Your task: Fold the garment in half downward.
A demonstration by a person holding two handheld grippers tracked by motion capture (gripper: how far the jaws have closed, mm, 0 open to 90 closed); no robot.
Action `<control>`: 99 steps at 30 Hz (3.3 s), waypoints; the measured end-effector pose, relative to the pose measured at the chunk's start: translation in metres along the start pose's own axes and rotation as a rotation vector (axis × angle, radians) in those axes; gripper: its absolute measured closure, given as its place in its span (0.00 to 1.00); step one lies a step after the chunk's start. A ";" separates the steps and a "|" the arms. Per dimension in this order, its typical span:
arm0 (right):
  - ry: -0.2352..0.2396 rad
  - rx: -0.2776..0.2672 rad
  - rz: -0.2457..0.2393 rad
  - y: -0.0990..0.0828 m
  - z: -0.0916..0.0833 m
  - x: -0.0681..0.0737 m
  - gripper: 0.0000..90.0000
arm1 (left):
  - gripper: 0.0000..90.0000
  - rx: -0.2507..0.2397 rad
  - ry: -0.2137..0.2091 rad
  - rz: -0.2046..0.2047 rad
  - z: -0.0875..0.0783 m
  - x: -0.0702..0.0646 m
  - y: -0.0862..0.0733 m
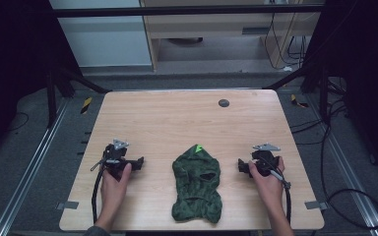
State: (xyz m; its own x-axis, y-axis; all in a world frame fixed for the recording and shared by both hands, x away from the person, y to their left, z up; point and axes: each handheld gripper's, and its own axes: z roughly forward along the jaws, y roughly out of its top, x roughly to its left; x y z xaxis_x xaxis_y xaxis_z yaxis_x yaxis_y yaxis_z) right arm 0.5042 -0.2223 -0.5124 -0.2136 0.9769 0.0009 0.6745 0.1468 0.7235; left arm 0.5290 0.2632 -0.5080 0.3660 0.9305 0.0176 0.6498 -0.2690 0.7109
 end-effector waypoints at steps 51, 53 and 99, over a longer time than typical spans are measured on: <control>0.316 -0.080 -0.240 0.038 -0.013 0.070 0.84 | 0.36 -0.025 -0.248 0.273 -0.004 -0.109 0.059; 0.345 -0.060 -0.241 0.038 -0.011 0.072 0.86 | 0.38 -0.007 -0.252 0.282 -0.002 -0.112 0.063; 0.419 0.070 -0.361 0.047 0.000 0.092 0.94 | 0.97 0.070 -0.344 0.334 0.017 -0.127 0.054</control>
State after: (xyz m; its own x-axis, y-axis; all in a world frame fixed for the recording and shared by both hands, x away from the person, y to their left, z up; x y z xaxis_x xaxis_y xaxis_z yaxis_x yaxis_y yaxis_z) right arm 0.5164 -0.1252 -0.4785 -0.6930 0.7194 0.0466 0.5487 0.4844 0.6814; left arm 0.5292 0.1267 -0.4841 0.7538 0.6570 -0.0052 0.4979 -0.5661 0.6570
